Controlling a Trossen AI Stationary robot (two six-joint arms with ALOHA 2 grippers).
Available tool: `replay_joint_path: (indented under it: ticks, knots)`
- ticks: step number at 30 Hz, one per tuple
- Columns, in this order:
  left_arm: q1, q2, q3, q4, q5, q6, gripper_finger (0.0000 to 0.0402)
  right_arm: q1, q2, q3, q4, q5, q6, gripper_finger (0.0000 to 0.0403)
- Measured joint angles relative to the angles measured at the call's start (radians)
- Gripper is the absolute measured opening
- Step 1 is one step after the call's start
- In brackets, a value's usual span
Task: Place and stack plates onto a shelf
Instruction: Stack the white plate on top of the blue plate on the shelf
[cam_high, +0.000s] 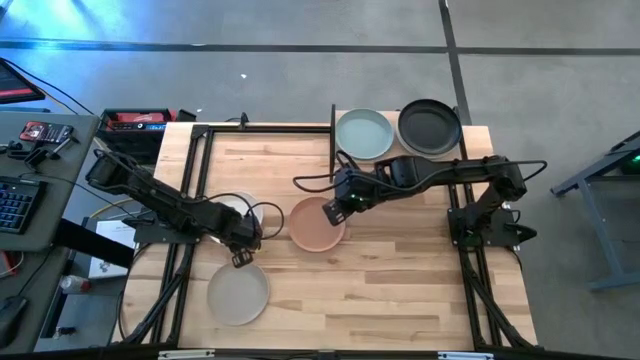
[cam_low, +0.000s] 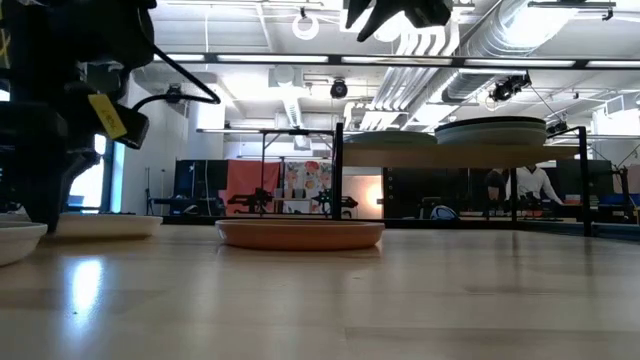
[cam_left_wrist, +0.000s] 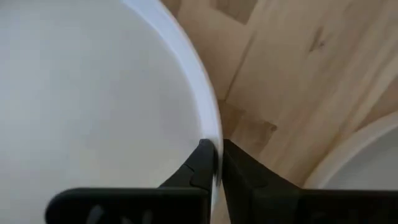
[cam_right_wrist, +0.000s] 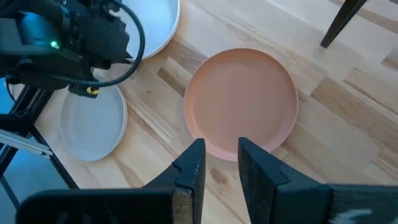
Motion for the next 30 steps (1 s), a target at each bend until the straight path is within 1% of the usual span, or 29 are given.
replay_joint_path:
  ticks: [3,8,11,16,21,24,27,30]
  knots:
    - [0.0,0.0,0.01,-0.003,0.002,0.03,0.0004,-0.016,0.0,0.0,0.0,0.0,-0.001,0.0071]
    - [0.006,0.0,0.017,-0.005,0.009,0.03,0.0003,-0.046,0.0,0.0,0.0,0.0,-0.002,0.0071]
    - [0.007,0.0,0.017,-0.005,0.007,0.038,0.0002,-0.06,0.0,0.0,0.0,0.0,-0.032,0.0071]
    - [0.005,-0.007,0.033,-0.036,0.005,0.116,0.0001,-0.094,0.0,0.0,0.001,-0.001,-0.054,0.0071]
    - [0.005,-0.007,0.123,-0.149,-0.034,0.245,0.0001,-0.136,0.0,0.0,0.009,0.001,-0.057,0.0071]
    - [0.005,-0.007,0.192,-0.204,-0.069,0.349,0.0,-0.156,0.0,0.0,0.023,0.003,-0.125,0.0072]
    - [0.006,-0.007,0.259,-0.254,-0.128,0.46,0.0,-0.171,0.0,0.0,0.048,0.003,-0.182,0.0078]
    - [0.009,-0.007,0.325,-0.302,-0.206,0.574,0.0,-0.185,0.0,0.0,0.07,0.012,-0.213,0.0096]
